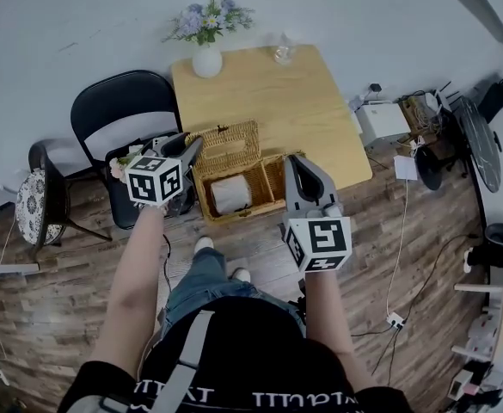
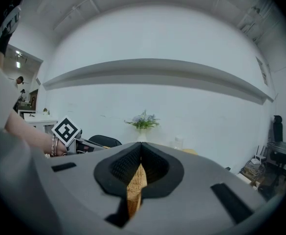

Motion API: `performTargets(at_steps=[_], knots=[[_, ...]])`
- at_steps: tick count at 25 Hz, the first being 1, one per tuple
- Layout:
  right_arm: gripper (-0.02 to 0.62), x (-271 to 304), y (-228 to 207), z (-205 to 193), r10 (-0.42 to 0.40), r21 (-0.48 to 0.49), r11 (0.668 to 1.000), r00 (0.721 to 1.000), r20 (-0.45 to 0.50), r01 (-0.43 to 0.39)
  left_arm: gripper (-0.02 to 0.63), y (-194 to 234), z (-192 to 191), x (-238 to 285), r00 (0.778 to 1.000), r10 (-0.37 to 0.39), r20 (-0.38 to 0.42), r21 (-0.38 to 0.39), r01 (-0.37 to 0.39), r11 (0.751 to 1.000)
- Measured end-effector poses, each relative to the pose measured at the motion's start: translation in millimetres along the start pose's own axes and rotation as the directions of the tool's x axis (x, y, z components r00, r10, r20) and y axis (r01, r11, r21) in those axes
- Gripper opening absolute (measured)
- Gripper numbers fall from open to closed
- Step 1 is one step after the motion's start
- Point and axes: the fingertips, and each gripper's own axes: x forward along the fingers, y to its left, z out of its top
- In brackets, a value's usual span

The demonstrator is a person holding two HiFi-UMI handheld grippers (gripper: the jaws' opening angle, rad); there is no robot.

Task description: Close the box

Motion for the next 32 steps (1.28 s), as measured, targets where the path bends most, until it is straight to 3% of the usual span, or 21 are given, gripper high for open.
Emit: performTargets(at_steps=[10,15,19,32], knots=[[0.015,-39.7,2.8,-5.6,0.014,0.028,1.0,1.0,0.019,-0.014,0.124,-32.1,-1.7,-21.9,0.998,0.039,-0.056,0.242,-0.024,0.97],[0.015,-60.9,7.6,-9.4,0.041,0.022,0.999,0.999,0.026,-0.042,0.124,-49.7,-11.2,-34.2,0.994,0.069,-0.08,0.322,-0.04,0.946],[0.015,-75.8,9.4,-12.0,0.06,0.019,0.998,0.998,0.032,-0.061,0.124,-65.6,-22.6,-43.5,0.989,0.096,-0.109,0.405,-0.044,0.913],[0.015,-111.0,16.6,-25.4,0.112,0.011,0.994,0.993,0.031,-0.112,0.126,-99.4,-70.9,-60.9,0.969,0.11,-0.223,0.529,0.025,0.848]])
